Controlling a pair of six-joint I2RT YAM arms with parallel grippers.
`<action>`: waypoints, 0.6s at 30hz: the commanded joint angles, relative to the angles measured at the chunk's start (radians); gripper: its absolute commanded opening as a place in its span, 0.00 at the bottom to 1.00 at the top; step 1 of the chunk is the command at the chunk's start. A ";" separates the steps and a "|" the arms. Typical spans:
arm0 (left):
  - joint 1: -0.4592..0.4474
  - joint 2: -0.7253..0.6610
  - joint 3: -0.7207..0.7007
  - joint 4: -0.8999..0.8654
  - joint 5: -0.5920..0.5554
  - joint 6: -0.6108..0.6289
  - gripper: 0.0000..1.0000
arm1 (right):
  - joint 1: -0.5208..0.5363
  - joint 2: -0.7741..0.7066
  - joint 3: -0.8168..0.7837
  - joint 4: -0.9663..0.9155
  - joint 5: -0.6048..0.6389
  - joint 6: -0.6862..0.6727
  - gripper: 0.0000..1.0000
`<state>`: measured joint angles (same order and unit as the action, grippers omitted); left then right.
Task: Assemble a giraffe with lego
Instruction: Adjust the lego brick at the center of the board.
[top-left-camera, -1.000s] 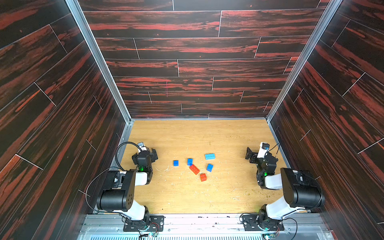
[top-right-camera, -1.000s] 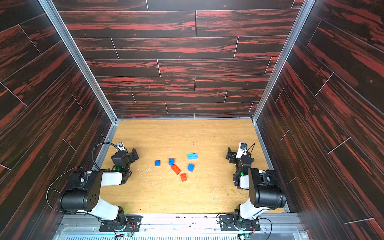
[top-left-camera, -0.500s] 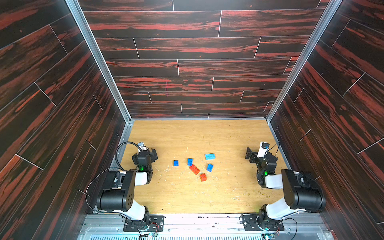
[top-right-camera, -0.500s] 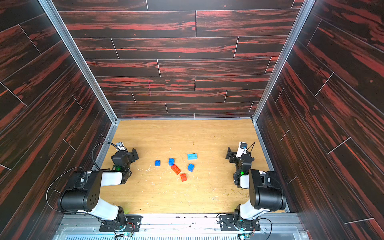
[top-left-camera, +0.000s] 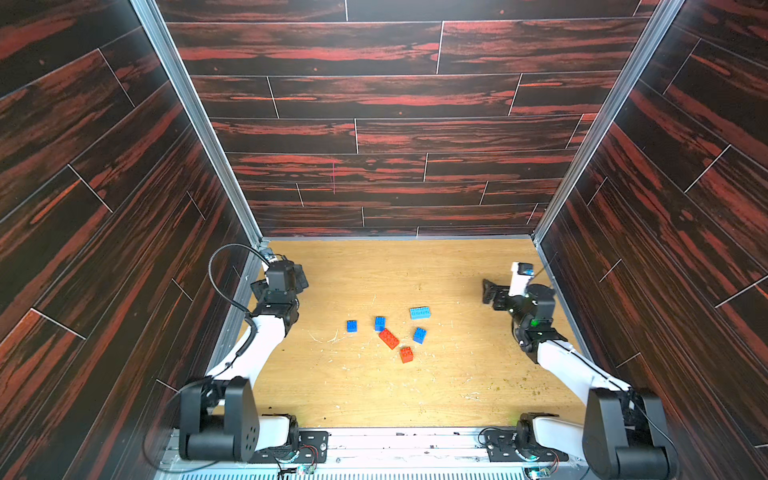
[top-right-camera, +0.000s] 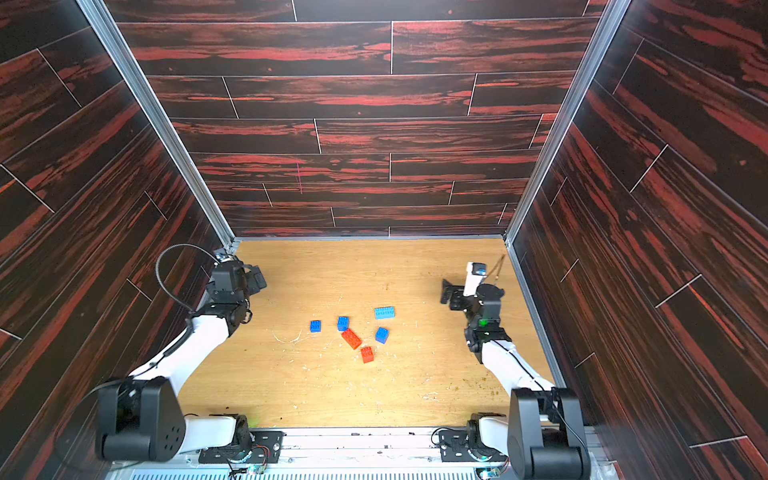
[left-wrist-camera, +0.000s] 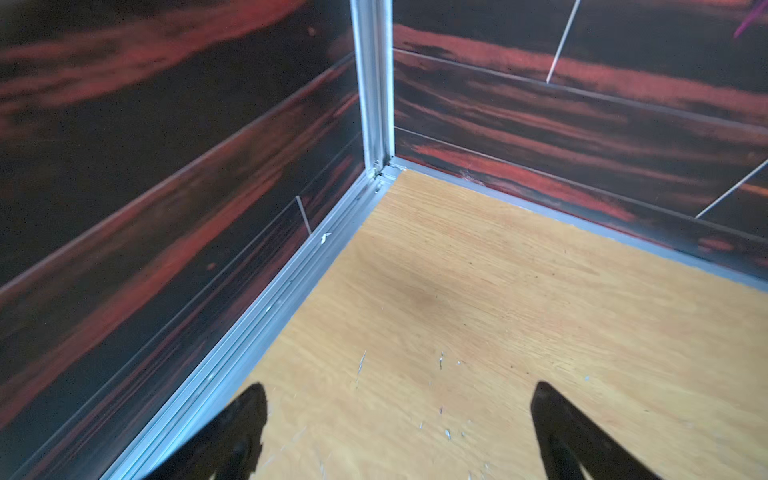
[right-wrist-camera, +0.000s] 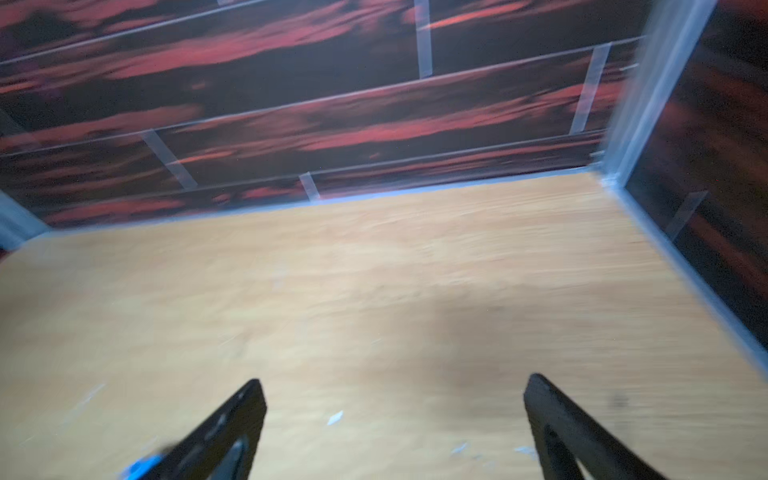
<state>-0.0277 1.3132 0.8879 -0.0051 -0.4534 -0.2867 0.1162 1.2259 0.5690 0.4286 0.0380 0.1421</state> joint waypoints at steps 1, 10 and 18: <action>-0.037 -0.058 0.035 -0.256 -0.060 -0.105 1.00 | 0.097 -0.020 0.066 -0.153 0.042 0.029 0.99; -0.113 -0.096 0.085 -0.494 0.060 -0.155 1.00 | 0.317 0.036 0.316 -0.547 0.149 0.190 0.99; -0.167 -0.130 0.017 -0.461 0.118 -0.227 1.00 | 0.473 0.104 0.426 -0.762 0.186 0.369 0.99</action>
<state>-0.1757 1.2198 0.9325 -0.4465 -0.3565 -0.4652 0.5568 1.2991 0.9623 -0.1898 0.2031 0.4110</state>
